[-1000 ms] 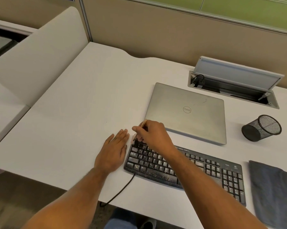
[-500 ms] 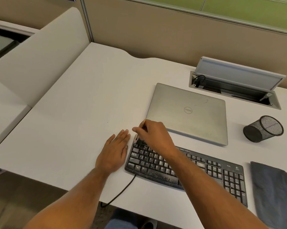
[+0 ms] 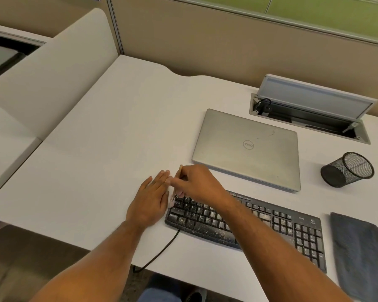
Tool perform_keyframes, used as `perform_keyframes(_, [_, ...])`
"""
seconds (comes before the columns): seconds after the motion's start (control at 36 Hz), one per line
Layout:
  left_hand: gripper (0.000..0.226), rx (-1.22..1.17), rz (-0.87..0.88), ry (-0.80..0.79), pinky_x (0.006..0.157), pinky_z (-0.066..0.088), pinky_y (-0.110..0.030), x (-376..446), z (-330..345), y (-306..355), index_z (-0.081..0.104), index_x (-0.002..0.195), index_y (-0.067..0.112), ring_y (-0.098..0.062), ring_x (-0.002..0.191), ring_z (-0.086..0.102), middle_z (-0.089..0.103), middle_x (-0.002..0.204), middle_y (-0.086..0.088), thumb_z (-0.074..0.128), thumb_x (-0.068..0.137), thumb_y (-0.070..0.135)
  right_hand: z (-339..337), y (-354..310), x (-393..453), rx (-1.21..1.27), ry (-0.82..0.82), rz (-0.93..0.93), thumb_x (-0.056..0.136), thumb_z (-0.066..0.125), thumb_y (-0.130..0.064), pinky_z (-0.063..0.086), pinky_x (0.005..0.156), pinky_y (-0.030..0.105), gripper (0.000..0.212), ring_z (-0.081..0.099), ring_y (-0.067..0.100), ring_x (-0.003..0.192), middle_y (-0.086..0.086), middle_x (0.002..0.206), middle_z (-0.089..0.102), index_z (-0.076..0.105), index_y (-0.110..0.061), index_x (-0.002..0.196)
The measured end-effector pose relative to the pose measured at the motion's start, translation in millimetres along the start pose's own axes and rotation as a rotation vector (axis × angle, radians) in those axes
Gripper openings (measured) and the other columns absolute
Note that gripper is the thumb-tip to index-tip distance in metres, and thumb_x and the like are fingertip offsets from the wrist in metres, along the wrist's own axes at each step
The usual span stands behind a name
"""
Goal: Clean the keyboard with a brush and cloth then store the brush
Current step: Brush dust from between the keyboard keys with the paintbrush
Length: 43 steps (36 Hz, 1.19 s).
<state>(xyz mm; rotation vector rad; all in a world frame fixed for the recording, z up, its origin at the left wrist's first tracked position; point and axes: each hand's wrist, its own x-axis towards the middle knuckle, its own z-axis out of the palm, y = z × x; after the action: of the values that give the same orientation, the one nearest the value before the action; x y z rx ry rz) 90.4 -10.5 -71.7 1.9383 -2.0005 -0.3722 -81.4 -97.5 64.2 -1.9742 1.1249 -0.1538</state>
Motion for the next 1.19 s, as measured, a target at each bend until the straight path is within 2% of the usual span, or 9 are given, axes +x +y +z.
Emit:
perform_keyframes(0.22, [0.058,0.02,-0.018,-0.015,0.127,0.017,-0.039,1.9,0.9,-0.2,0.033,0.159,0.021,-0.005,0.155,0.011,0.02,0.166,0.008,0.02,0.105,0.036,-2.1,-0.6,0.6,-0.122,0.315,0.0,0.1,0.061,-0.054,0.058,0.074,0.031,0.032,0.068,0.007,0.071,-0.006,0.078,0.073,0.066,-0.023,0.105])
perform_keyframes(0.44, [0.06,0.024,-0.01,-0.017,0.126,0.017,-0.038,0.5,-2.1,1.9,0.037,0.157,0.018,-0.007,0.155,0.016,0.026,0.166,0.004,0.019,0.103,0.036,-2.1,-2.6,2.1,0.034,0.115,0.046,0.097,0.065,-0.056,0.063,0.076,0.036,0.037,0.072,0.006,0.066,-0.005,0.071,0.075,0.068,-0.02,0.087])
perform_keyframes(0.5, [0.059,0.019,-0.008,-0.006,0.126,0.018,-0.038,-0.1,-1.7,1.8,0.036,0.158,0.018,-0.007,0.155,0.016,0.023,0.166,0.006,0.021,0.104,0.035,-0.7,-1.6,3.3,0.002,0.14,0.035,0.097,0.065,-0.057,0.063,0.074,0.037,0.037,0.072,0.007,0.067,-0.005,0.072,0.074,0.068,-0.021,0.087])
perform_keyframes(0.61, [0.06,0.018,-0.014,-0.017,0.126,0.018,-0.04,1.1,-1.9,1.8,0.033,0.159,0.019,-0.006,0.155,0.013,0.022,0.167,0.006,0.017,0.104,0.036,-1.3,2.9,2.7,-0.06,0.286,0.026,0.098,0.063,-0.054,0.052,0.066,0.022,0.032,0.064,0.003,0.067,-0.009,0.075,0.07,0.067,-0.021,0.1])
perform_keyframes(0.72, [0.059,0.02,-0.017,-0.013,0.126,0.019,-0.04,1.7,-1.8,1.4,0.033,0.159,0.019,-0.007,0.155,0.014,0.024,0.166,0.005,0.018,0.104,0.036,-2.4,3.8,4.7,-0.078,0.308,0.029,0.099,0.062,-0.055,0.056,0.07,0.027,0.033,0.065,0.005,0.07,-0.009,0.079,0.071,0.067,-0.022,0.104])
perform_keyframes(0.86, [0.058,0.021,-0.008,-0.013,0.126,0.021,-0.041,1.1,-2.1,1.4,0.036,0.157,0.018,-0.008,0.155,0.016,0.026,0.166,0.005,0.02,0.104,0.035,0.1,2.8,7.5,0.044,0.155,0.062,0.097,0.063,-0.056,0.063,0.078,0.041,0.035,0.074,0.011,0.072,-0.004,0.075,0.075,0.069,-0.021,0.094])
perform_keyframes(0.92, [0.058,0.02,-0.005,-0.009,0.126,0.02,-0.04,1.1,-2.1,1.5,0.036,0.158,0.019,-0.007,0.155,0.016,0.025,0.166,0.005,0.02,0.104,0.035,0.6,3.5,7.8,0.029,0.183,0.069,0.098,0.063,-0.055,0.062,0.076,0.036,0.034,0.071,0.008,0.07,-0.005,0.075,0.073,0.068,-0.021,0.094])
perform_keyframes(1.03, [0.058,0.018,-0.01,-0.003,0.126,0.018,-0.038,1.2,-0.3,0.5,0.035,0.158,0.019,-0.006,0.155,0.015,0.024,0.166,0.006,0.021,0.105,0.035,-2.7,3.4,5.9,-0.007,0.306,0.061,0.101,0.062,-0.048,0.045,0.064,0.018,0.027,0.062,0.0,0.066,-0.012,0.076,0.067,0.065,-0.022,0.105])
perform_keyframes(1.19, [0.058,0.018,-0.007,-0.007,0.126,0.019,-0.04,0.6,1.2,-1.7,0.035,0.158,0.019,-0.005,0.155,0.013,0.025,0.166,0.006,0.02,0.105,0.035,-2.1,1.5,8.4,0.004,0.203,0.074,0.099,0.062,-0.054,0.061,0.075,0.034,0.033,0.071,0.009,0.072,-0.006,0.078,0.073,0.067,-0.021,0.094])
